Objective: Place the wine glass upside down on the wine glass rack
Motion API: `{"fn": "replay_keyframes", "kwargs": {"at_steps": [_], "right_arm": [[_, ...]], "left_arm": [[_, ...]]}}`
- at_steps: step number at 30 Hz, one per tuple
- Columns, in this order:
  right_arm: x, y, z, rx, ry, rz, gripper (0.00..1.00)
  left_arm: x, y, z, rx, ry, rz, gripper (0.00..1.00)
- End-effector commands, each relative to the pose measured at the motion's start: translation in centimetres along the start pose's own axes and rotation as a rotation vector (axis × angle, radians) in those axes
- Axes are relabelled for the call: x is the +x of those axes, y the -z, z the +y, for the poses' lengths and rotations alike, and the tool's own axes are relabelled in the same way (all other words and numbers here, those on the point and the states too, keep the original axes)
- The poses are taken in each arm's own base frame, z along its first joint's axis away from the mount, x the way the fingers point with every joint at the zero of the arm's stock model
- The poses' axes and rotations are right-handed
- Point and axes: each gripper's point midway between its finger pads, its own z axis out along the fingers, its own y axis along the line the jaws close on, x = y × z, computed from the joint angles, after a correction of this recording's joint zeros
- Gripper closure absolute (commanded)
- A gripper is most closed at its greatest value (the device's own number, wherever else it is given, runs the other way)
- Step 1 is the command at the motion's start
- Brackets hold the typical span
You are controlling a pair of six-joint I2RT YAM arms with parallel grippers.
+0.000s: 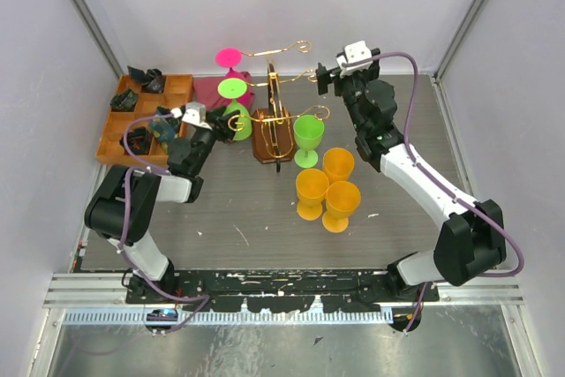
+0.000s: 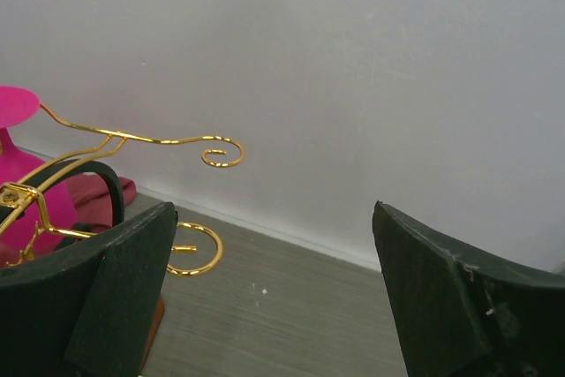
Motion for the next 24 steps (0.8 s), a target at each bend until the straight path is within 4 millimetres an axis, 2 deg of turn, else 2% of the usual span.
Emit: {"fn": "replay_keyframes", "kwargs": {"at_steps": [1,6,11,14,16,20,24], "right_arm": [[-1.6,0.5,-3.0,0.117,-0.132,0.075,0.03],[0.6,2.6,-3.7,0.147,-0.195,0.202,0.02],[2.7,5.8,-3.3,0.13,-0.215,0.376,0.01],[3.8,8.0,-2.6,0.111,-0.265,0.461,0.01],[4.3,9.4,-2.0,0.093,-0.297,0.507,0.01],[6.2,12.7,-0.2,0.024,-0.352,0.63,0.02],[8.2,15.0,-0.1,0.048,-0.356,0.7,0.02]], "left_arm": [[-1.4,2.1,1.3,-0.086,-0.024,-0.038,0.44],[-1.8,4.6,3.6,-0.223,-0.067,-0.03,0.38],[-4.3,6.4,6.0,-0.362,-0.177,-0.017,0.34],[-7.2,6.9,7.2,-0.458,-0.243,-0.005,0.29],[-10.0,6.8,7.2,-0.481,-0.276,-0.002,0.26],[-14.5,5.6,6.5,-0.48,-0.3,0.001,0.21],[-17.7,4.0,5.7,-0.47,-0.272,-0.034,0.21]]}}
